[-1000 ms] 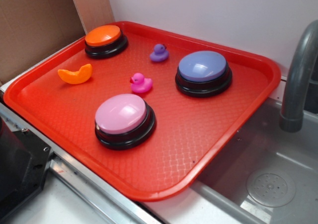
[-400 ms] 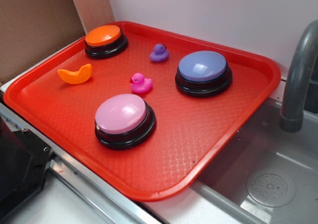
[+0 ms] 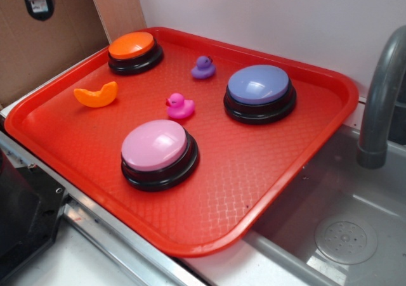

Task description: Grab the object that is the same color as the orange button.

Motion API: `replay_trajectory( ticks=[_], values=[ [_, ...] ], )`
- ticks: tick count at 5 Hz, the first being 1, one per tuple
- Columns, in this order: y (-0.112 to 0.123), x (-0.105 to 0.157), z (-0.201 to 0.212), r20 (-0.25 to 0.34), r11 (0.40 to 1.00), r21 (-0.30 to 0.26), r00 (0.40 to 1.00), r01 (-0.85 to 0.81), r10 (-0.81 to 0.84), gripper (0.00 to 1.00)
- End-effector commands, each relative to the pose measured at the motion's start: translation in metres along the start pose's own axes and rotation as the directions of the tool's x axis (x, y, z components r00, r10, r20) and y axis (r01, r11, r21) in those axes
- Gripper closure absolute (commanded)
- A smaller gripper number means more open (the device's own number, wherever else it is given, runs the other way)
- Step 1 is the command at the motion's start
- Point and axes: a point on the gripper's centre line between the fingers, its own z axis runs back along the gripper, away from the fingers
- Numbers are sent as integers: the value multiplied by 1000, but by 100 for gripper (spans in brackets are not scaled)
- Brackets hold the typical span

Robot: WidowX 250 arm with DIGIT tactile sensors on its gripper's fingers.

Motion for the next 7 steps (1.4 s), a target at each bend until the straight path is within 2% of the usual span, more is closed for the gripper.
replay_trajectory(
  ticks=[1, 2, 3, 5, 7],
  values=[
    [15, 12, -53, -88, 996, 72, 995, 58, -51, 0],
    [13, 23, -75, -100, 992, 96, 992, 81, -72, 0],
    [10, 23, -90, -114, 989, 106, 989, 101, -89, 0],
    [11, 22, -108, -140, 993, 69, 987, 91, -80, 0],
    [9, 37, -125, -166, 992, 25, 980, 120, -114, 0]
  ],
)
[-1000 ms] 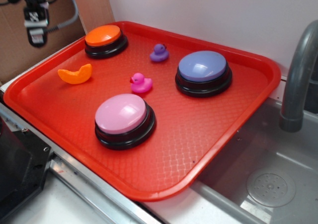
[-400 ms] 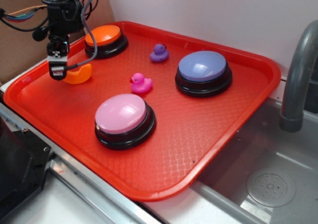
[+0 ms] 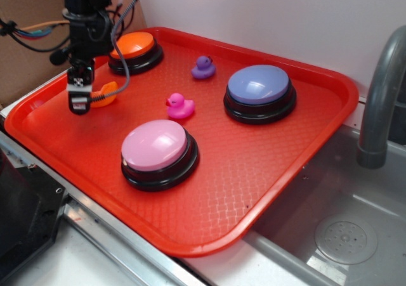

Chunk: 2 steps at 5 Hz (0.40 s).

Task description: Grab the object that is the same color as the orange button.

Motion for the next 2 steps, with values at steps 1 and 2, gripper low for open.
replay_trajectory(
  ticks=[1, 2],
  values=[
    [0, 18, 2, 11, 1000, 15, 1000, -4, 4, 100],
    [-3, 20, 2, 12, 1000, 18, 1000, -14, 14, 100]
  ],
)
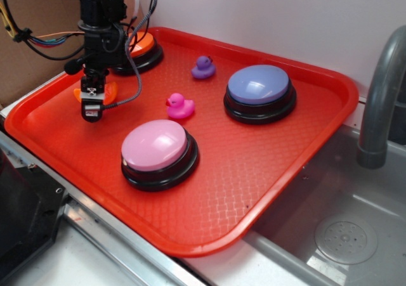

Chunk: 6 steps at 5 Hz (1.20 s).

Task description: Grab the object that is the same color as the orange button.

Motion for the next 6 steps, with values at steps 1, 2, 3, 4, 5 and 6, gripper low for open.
replay_trajectory(
  ticks=[1, 2, 3, 4, 5, 6],
  values=[
    [-2, 6, 13, 35, 999, 25, 999, -20, 20, 100],
    [-8, 3, 31, 70, 996, 4, 994, -89, 88, 100],
    [-25, 0, 83, 140, 959, -36, 949, -280, 282, 100],
    [-57, -13, 132, 257, 884, -122, 846, -451, 467, 100],
    [-83, -37, 176, 341, 860, -168, 790, -482, 509, 100],
    [-101, -61, 219, 394, 852, -200, 757, -483, 521, 100]
  ],
)
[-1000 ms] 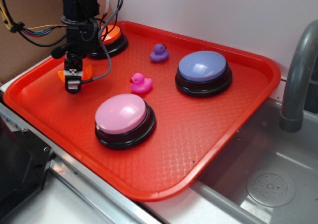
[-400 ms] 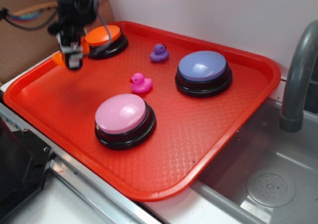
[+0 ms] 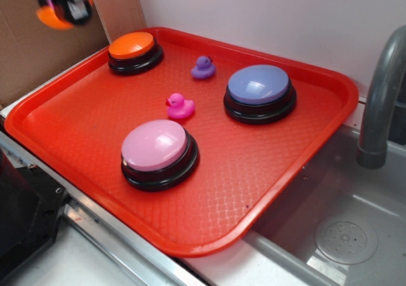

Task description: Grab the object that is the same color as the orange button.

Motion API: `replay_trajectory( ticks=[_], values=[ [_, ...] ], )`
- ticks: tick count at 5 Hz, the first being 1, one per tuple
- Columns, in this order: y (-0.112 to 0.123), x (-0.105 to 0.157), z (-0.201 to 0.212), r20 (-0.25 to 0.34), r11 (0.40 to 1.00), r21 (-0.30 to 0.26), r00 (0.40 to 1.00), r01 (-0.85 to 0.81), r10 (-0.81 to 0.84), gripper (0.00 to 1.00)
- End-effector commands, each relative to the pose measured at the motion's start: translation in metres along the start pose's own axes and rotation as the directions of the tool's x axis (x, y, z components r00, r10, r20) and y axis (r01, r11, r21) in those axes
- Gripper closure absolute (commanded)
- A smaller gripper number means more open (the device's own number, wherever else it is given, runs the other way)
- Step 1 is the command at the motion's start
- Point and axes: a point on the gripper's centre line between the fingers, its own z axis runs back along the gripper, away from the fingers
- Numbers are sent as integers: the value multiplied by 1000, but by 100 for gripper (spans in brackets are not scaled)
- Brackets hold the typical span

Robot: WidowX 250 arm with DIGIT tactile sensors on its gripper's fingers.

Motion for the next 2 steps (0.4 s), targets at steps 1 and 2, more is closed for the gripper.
replay_trajectory(
  ticks=[1, 2],
  values=[
    [-16, -21, 93, 121, 997, -13, 990, 76, -74, 100],
    [-19, -16, 92, 99, 995, 34, 990, 96, -99, 100]
  ],
)
